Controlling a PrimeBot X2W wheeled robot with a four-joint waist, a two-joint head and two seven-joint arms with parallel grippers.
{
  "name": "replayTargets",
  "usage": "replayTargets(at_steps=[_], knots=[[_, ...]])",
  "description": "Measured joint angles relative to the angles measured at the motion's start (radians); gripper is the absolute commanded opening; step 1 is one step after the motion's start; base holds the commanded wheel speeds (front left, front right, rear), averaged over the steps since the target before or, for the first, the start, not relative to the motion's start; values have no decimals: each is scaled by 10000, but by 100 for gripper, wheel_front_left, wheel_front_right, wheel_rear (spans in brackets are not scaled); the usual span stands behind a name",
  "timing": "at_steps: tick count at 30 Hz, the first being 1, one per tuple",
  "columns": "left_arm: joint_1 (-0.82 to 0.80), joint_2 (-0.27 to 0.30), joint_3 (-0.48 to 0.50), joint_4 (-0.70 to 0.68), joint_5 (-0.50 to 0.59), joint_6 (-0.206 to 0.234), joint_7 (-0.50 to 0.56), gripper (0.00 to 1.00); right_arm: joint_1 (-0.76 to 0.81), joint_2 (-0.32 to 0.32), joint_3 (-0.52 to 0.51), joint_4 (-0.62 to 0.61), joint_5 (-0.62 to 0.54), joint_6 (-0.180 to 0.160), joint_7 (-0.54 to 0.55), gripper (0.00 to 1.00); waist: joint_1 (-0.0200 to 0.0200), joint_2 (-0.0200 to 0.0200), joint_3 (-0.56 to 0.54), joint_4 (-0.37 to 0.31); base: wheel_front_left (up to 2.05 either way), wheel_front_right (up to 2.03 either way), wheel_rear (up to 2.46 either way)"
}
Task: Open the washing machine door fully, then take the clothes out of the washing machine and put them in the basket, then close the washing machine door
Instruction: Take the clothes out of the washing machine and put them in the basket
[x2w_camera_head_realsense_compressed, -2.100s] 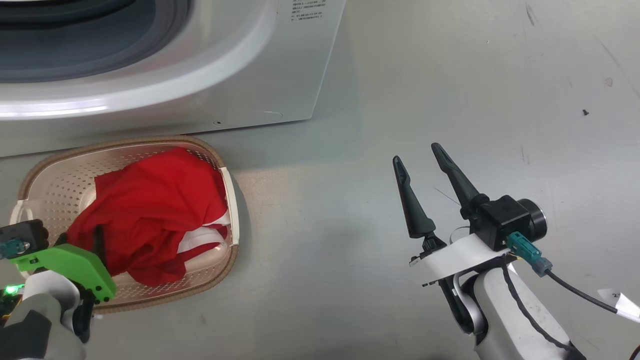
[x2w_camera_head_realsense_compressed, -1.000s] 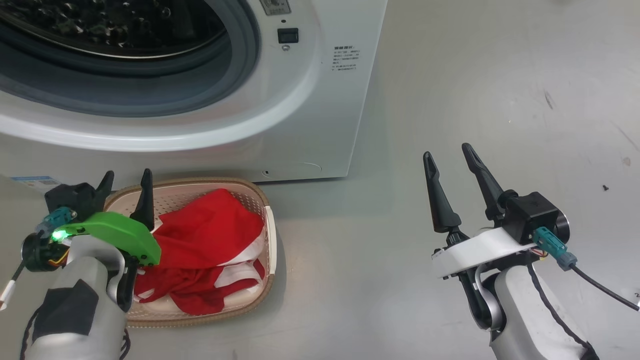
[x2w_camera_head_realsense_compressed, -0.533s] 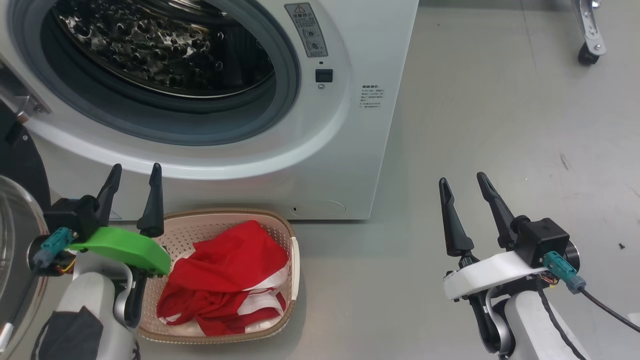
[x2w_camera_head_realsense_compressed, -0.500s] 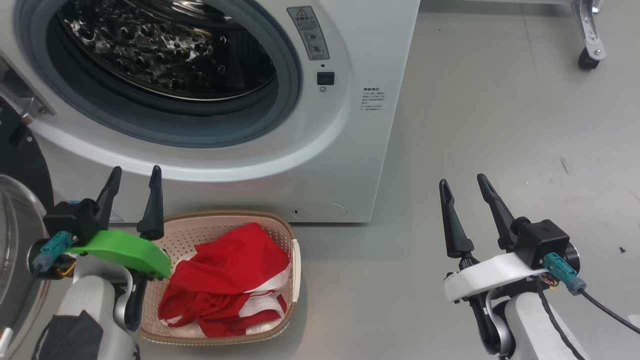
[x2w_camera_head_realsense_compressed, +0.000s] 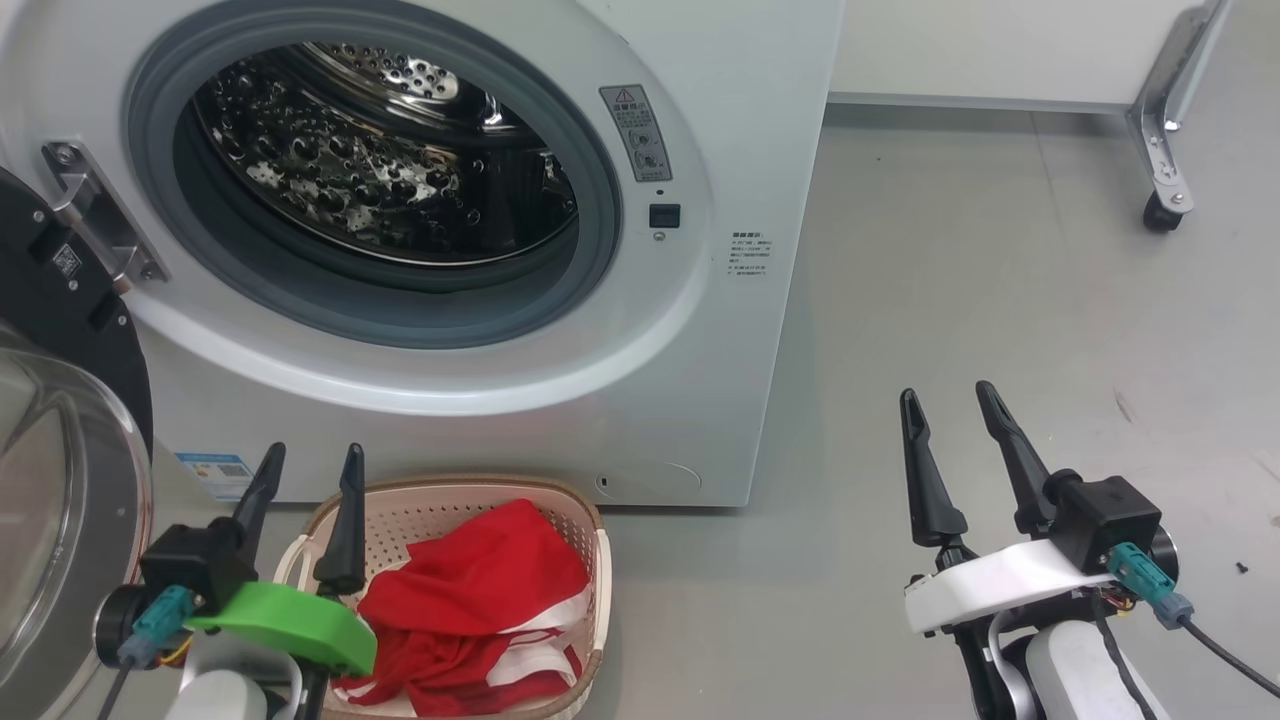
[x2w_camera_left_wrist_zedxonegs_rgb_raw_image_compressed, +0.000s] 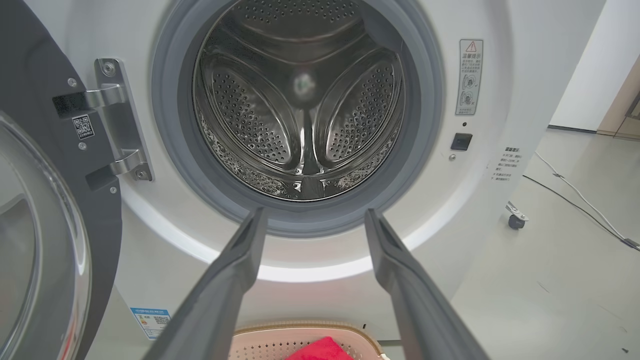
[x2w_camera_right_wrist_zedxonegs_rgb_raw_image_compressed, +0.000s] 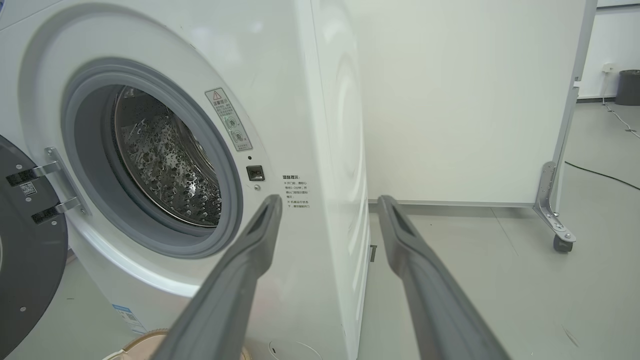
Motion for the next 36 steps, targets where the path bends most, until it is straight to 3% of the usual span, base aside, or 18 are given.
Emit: replayTargets(at_steps=[8, 36], knots=[[773, 73, -328, -692, 153, 0, 0, 100, 404, 13, -169, -174, 84, -224, 0, 100, 0, 0, -271, -125, 0, 0, 0], [1383, 56, 176, -1747, 159, 0, 0, 100, 609, 35, -50, -336, 84, -222, 0, 100, 1, 0, -127, -246, 0, 0, 0]])
